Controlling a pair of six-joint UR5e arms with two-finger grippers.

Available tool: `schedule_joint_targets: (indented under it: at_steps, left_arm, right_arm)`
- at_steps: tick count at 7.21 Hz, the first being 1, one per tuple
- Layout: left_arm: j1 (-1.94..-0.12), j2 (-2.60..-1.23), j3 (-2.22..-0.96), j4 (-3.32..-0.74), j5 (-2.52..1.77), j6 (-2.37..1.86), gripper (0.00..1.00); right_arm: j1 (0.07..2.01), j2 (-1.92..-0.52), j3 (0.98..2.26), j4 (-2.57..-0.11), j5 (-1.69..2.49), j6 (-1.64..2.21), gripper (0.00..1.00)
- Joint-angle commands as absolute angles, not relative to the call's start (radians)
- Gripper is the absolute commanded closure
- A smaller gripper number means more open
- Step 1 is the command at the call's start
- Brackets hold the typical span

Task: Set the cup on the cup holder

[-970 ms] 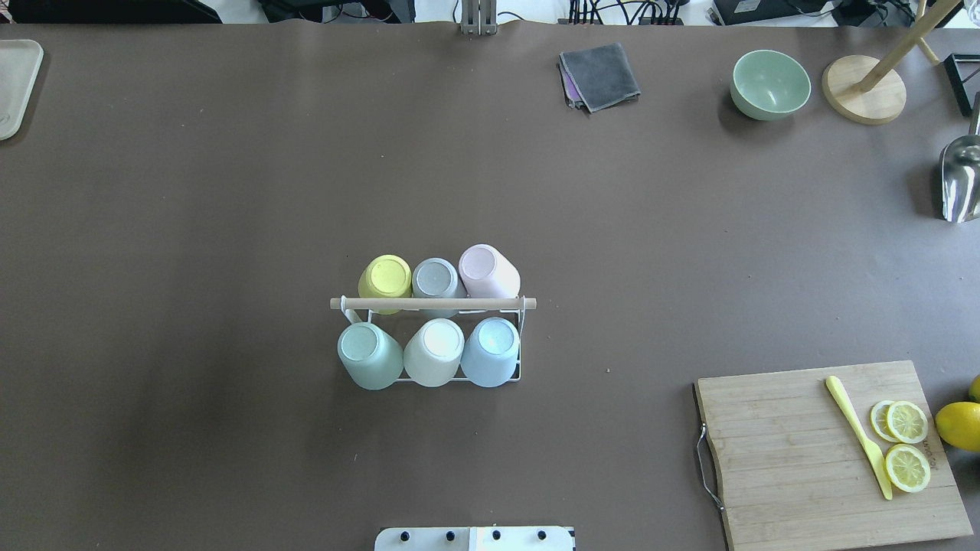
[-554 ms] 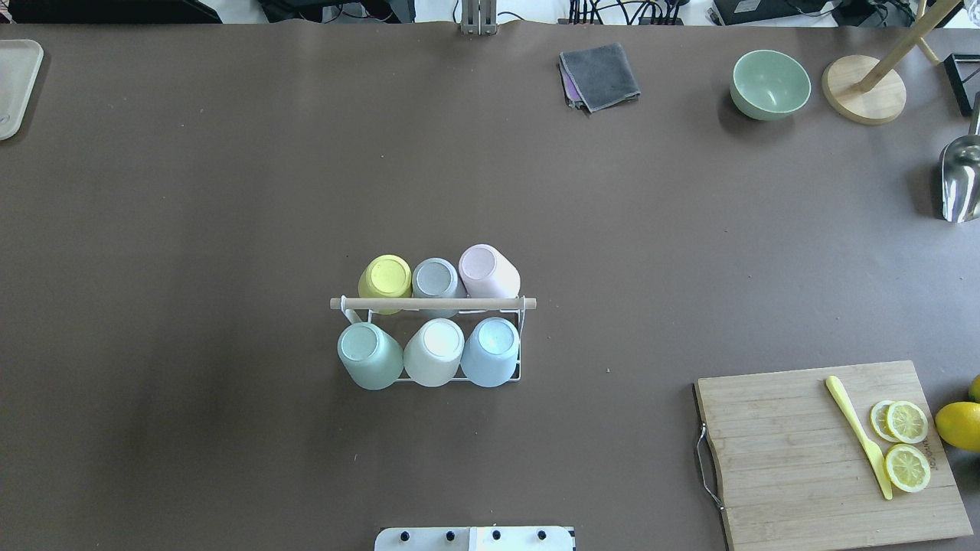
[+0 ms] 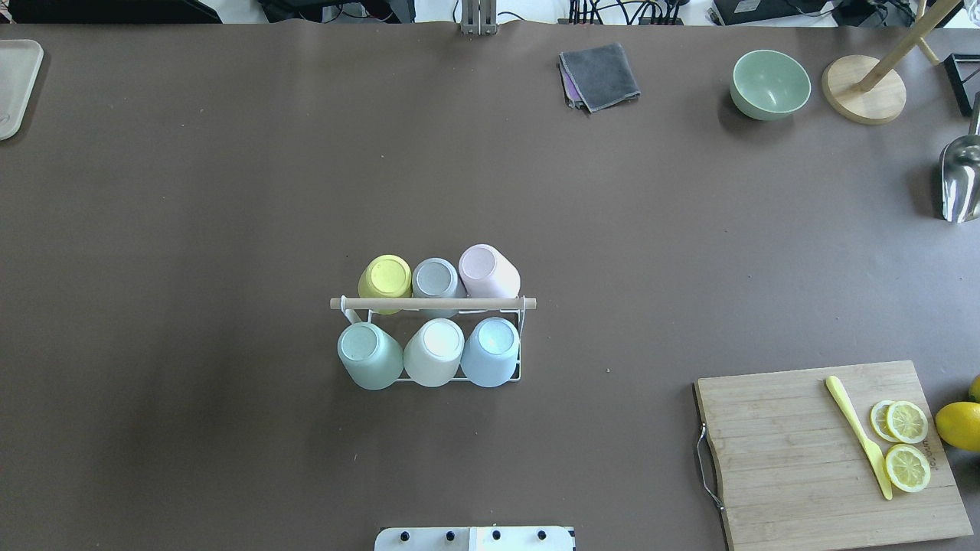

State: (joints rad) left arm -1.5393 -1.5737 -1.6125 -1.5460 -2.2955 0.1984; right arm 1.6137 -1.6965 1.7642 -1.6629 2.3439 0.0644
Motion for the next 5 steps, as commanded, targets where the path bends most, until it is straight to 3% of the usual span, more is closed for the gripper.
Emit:
schedule_joint_targets:
  at_steps: [1, 5]
  left_arm:
    - [-1.539, -1.577, -1.611, -1.542, -2.296, 0.248, 0.02]
    - [-1.543, -1.563, -1.608, -1.537, -2.375, 0.239, 0.02]
  right_arm:
    - [1.614, -1.697, 1.764, -1.663, 2.344, 0.064, 0.0]
    - [1.614, -1.704, 1.763, -1.663, 2.347, 0.072, 0.0]
